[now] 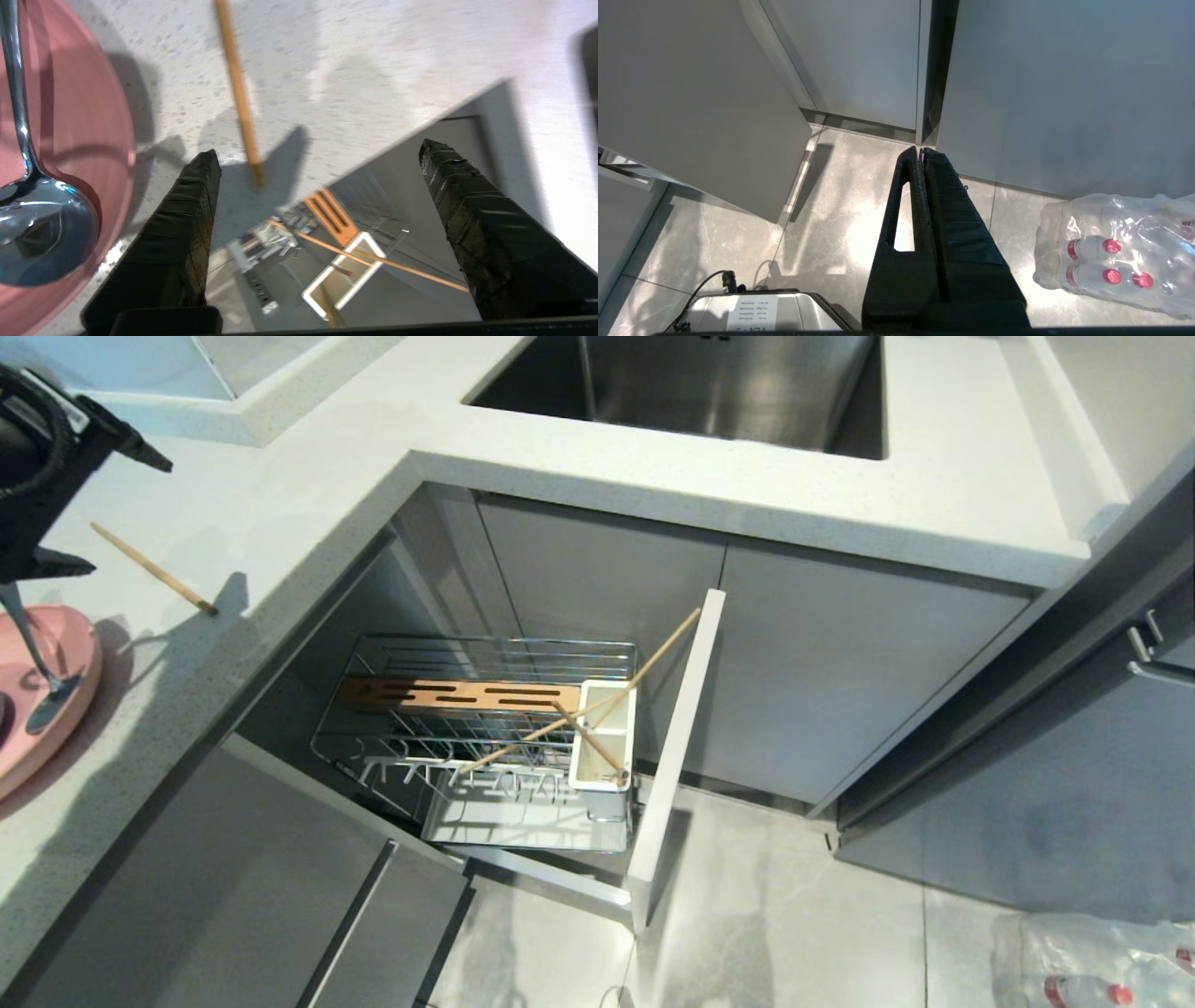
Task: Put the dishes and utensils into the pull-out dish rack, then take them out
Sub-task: Take the chopsticks out of the cupboard
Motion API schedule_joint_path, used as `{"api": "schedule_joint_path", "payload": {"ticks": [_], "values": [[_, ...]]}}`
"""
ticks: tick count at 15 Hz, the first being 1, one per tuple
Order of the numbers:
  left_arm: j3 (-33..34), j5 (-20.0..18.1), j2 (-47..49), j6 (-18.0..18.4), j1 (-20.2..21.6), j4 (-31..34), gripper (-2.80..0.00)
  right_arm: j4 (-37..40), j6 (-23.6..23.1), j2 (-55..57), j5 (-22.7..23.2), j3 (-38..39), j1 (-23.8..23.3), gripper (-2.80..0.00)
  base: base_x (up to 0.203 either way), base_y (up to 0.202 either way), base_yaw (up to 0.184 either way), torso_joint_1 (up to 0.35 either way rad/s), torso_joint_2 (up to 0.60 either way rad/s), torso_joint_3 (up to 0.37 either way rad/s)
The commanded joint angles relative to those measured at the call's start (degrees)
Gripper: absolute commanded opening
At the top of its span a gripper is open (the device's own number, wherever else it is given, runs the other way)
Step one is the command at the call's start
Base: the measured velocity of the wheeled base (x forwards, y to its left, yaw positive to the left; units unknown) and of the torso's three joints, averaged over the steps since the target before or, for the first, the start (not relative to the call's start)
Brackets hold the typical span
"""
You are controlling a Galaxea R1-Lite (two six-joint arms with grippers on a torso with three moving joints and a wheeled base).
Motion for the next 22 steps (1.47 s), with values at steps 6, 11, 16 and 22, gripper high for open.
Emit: {"api": "schedule_joint_path", "payload": {"ticks": [6,11,16,22], "values": [[-0.2,-0.1,-5.0,1.5,-9.8,-3.9,-2.80,0.0,0.0,0.1,0.0,0.0,0.0,-2.80,0.000,0.000,0.000,0.000,0.00,0.000],[0.9,-2.8,1.6,-0.9,-19.2,-4.1,-2.80,0.0,0.0,0.0,0.0,0.0,0.0,-2.80,0.000,0.000,0.000,0.000,0.00,0.000],[0.7,-6.5,12.3,-11.1,-24.4,-4.2,-2.80,0.0,0.0,0.0,0.0,0.0,0.0,-2.80,0.000,0.000,0.000,0.000,0.00,0.000],[0.0,-17.1,19.3,-13.7,-23.1,-6.9,-2.80,0.0,0.0,0.0,0.0,0.0,0.0,-2.80,0.000,0.000,0.000,0.000,0.00,0.000]]}}
